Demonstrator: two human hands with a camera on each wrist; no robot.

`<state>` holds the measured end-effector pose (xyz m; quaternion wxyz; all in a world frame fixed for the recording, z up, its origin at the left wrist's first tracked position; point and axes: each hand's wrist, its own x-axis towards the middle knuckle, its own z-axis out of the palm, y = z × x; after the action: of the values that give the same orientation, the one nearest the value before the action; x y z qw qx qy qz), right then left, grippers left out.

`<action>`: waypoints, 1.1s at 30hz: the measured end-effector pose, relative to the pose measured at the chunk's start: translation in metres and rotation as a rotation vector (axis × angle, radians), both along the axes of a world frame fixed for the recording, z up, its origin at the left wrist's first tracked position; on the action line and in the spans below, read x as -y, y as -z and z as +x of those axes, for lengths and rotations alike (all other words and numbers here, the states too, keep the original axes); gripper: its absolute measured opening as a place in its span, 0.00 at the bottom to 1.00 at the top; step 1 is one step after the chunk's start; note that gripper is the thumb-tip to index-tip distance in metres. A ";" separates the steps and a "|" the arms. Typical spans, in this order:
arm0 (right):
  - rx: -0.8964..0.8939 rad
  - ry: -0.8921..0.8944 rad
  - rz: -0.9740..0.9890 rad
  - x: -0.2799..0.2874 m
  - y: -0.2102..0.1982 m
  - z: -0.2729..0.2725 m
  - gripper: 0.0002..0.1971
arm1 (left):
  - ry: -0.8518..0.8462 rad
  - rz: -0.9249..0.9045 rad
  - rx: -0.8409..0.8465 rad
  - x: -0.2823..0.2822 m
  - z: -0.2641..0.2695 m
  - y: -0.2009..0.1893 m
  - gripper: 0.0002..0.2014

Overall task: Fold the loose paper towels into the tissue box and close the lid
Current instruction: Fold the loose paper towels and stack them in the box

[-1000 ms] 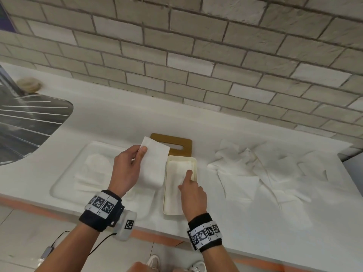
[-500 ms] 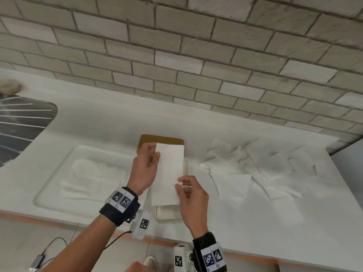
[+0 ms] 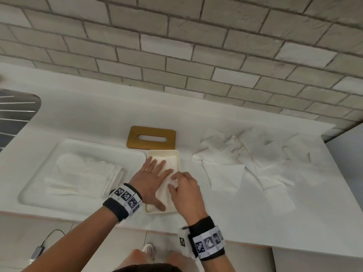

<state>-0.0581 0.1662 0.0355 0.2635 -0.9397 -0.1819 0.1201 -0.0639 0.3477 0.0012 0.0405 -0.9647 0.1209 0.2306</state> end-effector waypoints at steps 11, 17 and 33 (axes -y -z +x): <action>-0.079 -0.031 -0.339 0.175 0.042 0.156 0.44 | -0.242 -0.278 0.192 0.021 0.017 -0.046 0.44; 0.043 -0.162 -0.406 0.198 0.049 0.180 0.21 | -0.415 -0.619 0.445 0.069 0.018 -0.065 0.20; -0.062 -0.051 0.782 0.108 -0.100 0.104 0.06 | -0.786 -1.570 0.455 0.114 0.047 -0.112 0.25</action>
<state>0.0458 0.0582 0.1351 0.6039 -0.7595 -0.2291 0.0765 -0.0166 0.2340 0.1128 -0.6875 -0.7088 -0.1056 -0.1173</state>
